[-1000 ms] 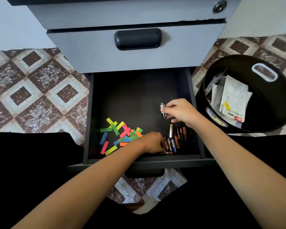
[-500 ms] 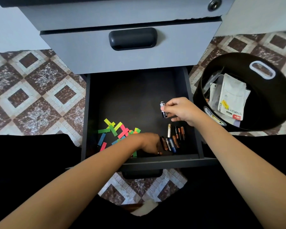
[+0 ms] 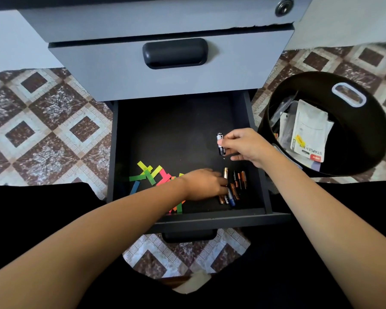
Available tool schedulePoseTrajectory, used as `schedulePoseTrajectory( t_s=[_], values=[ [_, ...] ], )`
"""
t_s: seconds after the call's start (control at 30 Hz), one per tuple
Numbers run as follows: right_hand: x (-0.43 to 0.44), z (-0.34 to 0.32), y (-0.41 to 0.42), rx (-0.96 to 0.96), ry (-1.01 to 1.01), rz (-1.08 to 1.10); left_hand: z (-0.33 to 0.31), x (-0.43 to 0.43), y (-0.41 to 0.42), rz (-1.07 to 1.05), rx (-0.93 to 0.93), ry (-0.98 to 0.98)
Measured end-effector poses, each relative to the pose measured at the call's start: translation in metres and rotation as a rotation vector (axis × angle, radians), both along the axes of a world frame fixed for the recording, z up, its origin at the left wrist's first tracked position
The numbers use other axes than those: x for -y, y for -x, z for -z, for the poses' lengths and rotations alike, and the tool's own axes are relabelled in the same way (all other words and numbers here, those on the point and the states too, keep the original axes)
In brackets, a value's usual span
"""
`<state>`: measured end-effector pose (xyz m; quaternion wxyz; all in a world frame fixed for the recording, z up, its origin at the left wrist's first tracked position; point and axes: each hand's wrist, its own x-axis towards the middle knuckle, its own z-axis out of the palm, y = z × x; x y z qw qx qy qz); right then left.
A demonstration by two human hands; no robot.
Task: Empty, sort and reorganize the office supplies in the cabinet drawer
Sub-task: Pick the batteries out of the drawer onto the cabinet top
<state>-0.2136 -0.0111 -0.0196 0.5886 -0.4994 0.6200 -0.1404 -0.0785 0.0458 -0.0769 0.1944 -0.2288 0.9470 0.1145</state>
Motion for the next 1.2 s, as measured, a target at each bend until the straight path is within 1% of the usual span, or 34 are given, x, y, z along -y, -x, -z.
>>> schedulePoseTrajectory(
  t_s=[0.07,0.17,0.23,0.33,0.4,0.43,0.5,0.53,0.57,0.63,0.77,0.83,0.9,1.07,1.2],
  values=[
    [0.001,0.0,0.001,0.008,-0.004,0.013,0.002,-0.002,0.001,0.036,-0.002,0.031],
    [0.001,0.0,0.002,0.015,-0.014,0.012,0.007,-0.001,-0.004,0.149,-0.159,0.138],
    [0.001,0.0,0.003,0.019,-0.026,-0.001,0.011,-0.001,-0.012,0.207,-0.178,0.178],
    [0.0,0.001,0.005,0.002,-0.064,-0.036,0.014,-0.006,-0.022,0.173,-0.228,0.229],
    [-0.002,0.003,0.006,-0.083,-0.068,-0.097,0.015,-0.009,-0.026,0.133,-0.252,0.258],
    [-0.003,0.005,0.004,-0.157,-0.058,-0.152,0.016,-0.011,-0.027,0.092,-0.249,0.26],
    [-0.007,0.01,-0.001,-0.356,-0.028,-0.295,0.017,-0.016,-0.028,-0.047,-0.25,0.229],
    [-0.009,0.011,-0.005,-0.461,-0.012,-0.353,0.018,-0.018,-0.03,-0.144,-0.239,0.173],
    [-0.011,0.013,-0.009,-0.551,-0.003,-0.391,0.02,-0.02,-0.033,-0.255,-0.219,0.103],
    [-0.013,0.016,-0.014,-0.641,-0.022,-0.416,0.013,-0.023,-0.04,-0.556,-0.209,-0.124],
    [-0.018,0.026,-0.02,-0.677,-0.086,-0.407,-0.006,-0.029,-0.053,-1.243,-0.52,-0.472],
    [-0.021,0.03,-0.021,-0.707,-0.068,-0.413,-0.012,-0.031,-0.061,-1.477,-0.615,-0.626],
    [-0.024,0.034,-0.022,-0.714,-0.019,-0.406,-0.015,-0.032,-0.068,-1.594,-0.699,-0.711],
    [-0.035,0.044,-0.026,-0.755,0.128,-0.399,-0.022,-0.033,-0.074,-1.719,-0.853,-0.812],
    [-0.04,0.052,-0.027,-0.713,0.234,-0.368,-0.021,-0.037,-0.077,-1.774,-0.867,-0.842]
  ],
)
